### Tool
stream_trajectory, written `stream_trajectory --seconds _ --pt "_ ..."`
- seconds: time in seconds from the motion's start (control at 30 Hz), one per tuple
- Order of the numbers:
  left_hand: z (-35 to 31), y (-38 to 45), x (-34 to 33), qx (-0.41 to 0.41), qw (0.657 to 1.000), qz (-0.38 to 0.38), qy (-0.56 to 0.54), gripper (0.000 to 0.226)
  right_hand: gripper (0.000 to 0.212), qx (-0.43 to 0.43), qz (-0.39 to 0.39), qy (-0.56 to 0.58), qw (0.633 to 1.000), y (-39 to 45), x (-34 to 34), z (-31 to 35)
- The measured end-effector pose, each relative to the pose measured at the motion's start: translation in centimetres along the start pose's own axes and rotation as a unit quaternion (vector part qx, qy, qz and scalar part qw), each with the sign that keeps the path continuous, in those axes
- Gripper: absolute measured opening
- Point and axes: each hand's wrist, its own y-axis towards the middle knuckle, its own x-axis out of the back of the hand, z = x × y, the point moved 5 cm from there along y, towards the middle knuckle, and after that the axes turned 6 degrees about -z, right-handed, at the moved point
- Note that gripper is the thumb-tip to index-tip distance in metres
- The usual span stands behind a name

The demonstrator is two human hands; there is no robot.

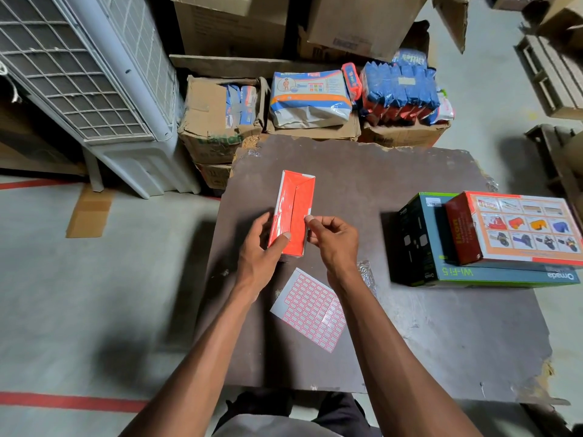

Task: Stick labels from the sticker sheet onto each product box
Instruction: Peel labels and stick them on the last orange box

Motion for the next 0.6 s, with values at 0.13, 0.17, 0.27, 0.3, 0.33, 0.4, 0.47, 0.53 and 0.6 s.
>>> stream_trajectory --seconds 0.13,0.17,0.27,0.3,0.33,0.4,0.47,0.53,0.6 --pt "-0.23 -0.20 0.07 -0.001 1.000 0.005 0.011 0.066 0.016 -0.014 0.003 0.011 1.000 -0.15 0.12 -0.12" --pt "-0.26 -0.25 0.06 0.000 1.000 0.006 0.014 0.068 0.016 -0.013 0.004 0.018 1.000 -0.20 0.18 -0.09" --pt "-0.33 -0.26 -0.01 0.002 1.000 0.009 0.017 0.069 0.013 -0.001 -0.001 0.032 0.999 -0.50 0.32 0.07" --pt "-0.38 -0.28 -0.02 0.002 1.000 0.010 0.019 0.067 0.012 0.004 -0.006 0.033 0.999 -0.57 0.39 0.09" --pt "-0.33 -0.22 -0.04 0.003 1.000 0.010 0.019 0.066 0.011 0.007 -0.010 0.035 0.999 -0.65 0.43 0.15" --pt "-0.34 -0.19 -0.02 0.003 1.000 0.008 0.015 0.065 0.009 0.007 -0.020 0.032 0.999 -0.70 0.46 0.24" --pt "-0.43 -0.28 -0.01 0.005 1.000 0.004 0.012 0.062 0.036 -0.009 -0.026 0.025 0.999 -0.64 0.44 0.05" --pt "-0.56 -0.39 -0.01 0.004 1.000 0.000 0.010 0.058 0.055 -0.003 -0.026 0.015 1.000 -0.58 0.44 -0.03" --pt "-0.65 -0.48 -0.07 -0.001 1.000 -0.004 0.016 0.055 0.042 0.052 -0.036 -0.006 0.998 -0.87 0.57 0.22"
